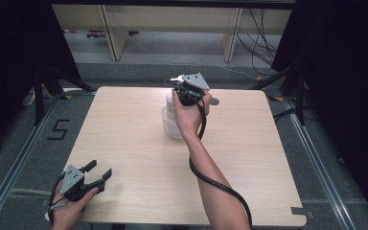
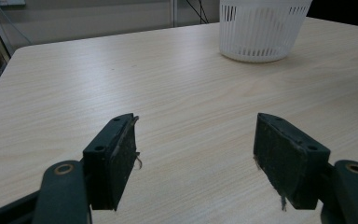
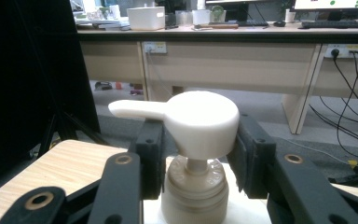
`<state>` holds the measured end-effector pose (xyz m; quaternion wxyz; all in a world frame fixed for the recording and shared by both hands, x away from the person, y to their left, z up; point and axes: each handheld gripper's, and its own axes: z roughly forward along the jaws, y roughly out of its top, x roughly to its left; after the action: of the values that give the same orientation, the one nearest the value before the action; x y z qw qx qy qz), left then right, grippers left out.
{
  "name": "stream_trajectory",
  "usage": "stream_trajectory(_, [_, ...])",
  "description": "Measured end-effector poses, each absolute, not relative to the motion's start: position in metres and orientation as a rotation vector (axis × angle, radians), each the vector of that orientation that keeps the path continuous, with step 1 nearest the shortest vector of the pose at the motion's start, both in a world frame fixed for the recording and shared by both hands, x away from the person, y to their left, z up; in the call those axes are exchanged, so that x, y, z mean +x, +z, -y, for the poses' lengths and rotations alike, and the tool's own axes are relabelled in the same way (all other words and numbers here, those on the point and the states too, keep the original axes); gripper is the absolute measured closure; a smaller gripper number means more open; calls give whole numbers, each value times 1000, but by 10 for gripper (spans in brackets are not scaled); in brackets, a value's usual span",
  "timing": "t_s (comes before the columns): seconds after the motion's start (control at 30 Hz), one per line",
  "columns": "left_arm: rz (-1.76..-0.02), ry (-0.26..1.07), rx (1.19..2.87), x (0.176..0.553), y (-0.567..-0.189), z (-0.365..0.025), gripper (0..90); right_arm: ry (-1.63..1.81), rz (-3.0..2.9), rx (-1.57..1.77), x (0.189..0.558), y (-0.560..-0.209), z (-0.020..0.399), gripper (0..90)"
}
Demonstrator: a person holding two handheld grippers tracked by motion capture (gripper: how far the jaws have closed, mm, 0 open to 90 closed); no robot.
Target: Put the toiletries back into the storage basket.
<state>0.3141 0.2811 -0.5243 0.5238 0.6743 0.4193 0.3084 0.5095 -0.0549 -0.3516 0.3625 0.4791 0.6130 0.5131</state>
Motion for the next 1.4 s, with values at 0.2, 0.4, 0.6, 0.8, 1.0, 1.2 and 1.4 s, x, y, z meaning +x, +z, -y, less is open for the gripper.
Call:
stream_trajectory(0.2, [-1004, 737, 1614, 314, -524, -281, 296, 1320, -1582, 1234, 509, -354, 54, 601])
stream_trajectory(0.4, [-1004, 736, 1614, 314, -524, -281, 296, 1320, -1587, 1245, 509, -356, 53, 601])
stream_trajectory(0.6, [-1005, 736, 1613, 314, -524, -281, 296, 1319, -1592, 1253, 509, -359, 53, 601])
stream_trajectory(0.8, [-1004, 736, 1615, 314, -524, -281, 296, 1310, -1593, 1247, 509, -361, 53, 601])
stream_trajectory(1.0, [-1004, 736, 1615, 314, -524, -281, 296, 1304, -1591, 1244, 509, -361, 52, 601])
stream_trajectory(1.2, [-1003, 736, 1615, 314, -524, -281, 296, 1311, -1598, 1251, 508, -361, 49, 600])
stream_trajectory(1.4, [-1003, 736, 1616, 314, -524, -281, 296, 1300, -1602, 1234, 508, -362, 49, 599])
